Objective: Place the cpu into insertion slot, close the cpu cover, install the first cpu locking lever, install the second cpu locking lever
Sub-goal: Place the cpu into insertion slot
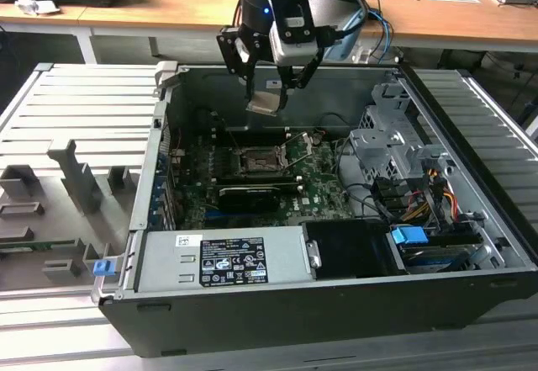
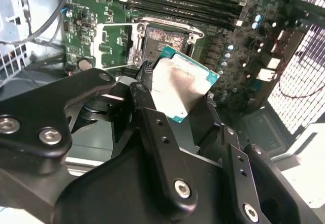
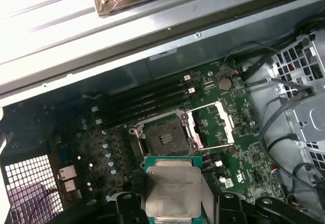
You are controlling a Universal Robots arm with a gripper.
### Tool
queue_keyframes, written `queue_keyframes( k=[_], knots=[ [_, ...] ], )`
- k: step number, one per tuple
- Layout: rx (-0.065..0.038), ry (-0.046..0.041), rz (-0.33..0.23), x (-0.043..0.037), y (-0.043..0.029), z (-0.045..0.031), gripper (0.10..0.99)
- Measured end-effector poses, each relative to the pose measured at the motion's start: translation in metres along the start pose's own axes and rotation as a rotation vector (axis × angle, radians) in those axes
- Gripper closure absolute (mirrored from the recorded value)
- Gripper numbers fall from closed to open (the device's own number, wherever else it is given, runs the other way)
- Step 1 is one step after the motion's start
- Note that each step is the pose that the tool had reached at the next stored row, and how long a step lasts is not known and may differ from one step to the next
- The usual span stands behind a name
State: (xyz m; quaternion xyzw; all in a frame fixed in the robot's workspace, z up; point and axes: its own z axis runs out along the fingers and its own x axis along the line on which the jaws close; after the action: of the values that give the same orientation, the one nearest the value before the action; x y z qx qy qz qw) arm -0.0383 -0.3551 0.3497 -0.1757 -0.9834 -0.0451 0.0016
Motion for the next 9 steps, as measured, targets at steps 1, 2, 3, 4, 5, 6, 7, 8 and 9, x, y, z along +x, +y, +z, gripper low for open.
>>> queue_keyframes(
  k=[1, 2, 3, 4, 5, 6, 7, 8, 9],
  knots=[
    [0.000, -0.0016, 0.019, 0.0000, 0.0000, 0.0002, 0.557],
    [0.000, -0.0028, 0.032, 0.0000, 0.0000, 0.0003, 0.557],
    [-0.001, -0.0042, 0.048, 0.0000, 0.0000, 0.0005, 0.557],
    [-0.001, -0.0059, 0.067, 0.0000, -0.0001, 0.0008, 0.557],
    [-0.001, -0.0082, 0.091, 0.0000, -0.0001, 0.0012, 0.557],
    [-0.001, -0.0097, 0.106, 0.0000, -0.0001, 0.0013, 0.557],
    [-0.001, -0.0105, 0.116, 0.0000, -0.0001, 0.0014, 0.557],
    [-0.002, -0.0114, 0.127, 0.0000, -0.0001, 0.0015, 0.557],
    [-0.002, -0.0125, 0.139, 0.0000, -0.0001, 0.0016, 0.557]
  ],
)
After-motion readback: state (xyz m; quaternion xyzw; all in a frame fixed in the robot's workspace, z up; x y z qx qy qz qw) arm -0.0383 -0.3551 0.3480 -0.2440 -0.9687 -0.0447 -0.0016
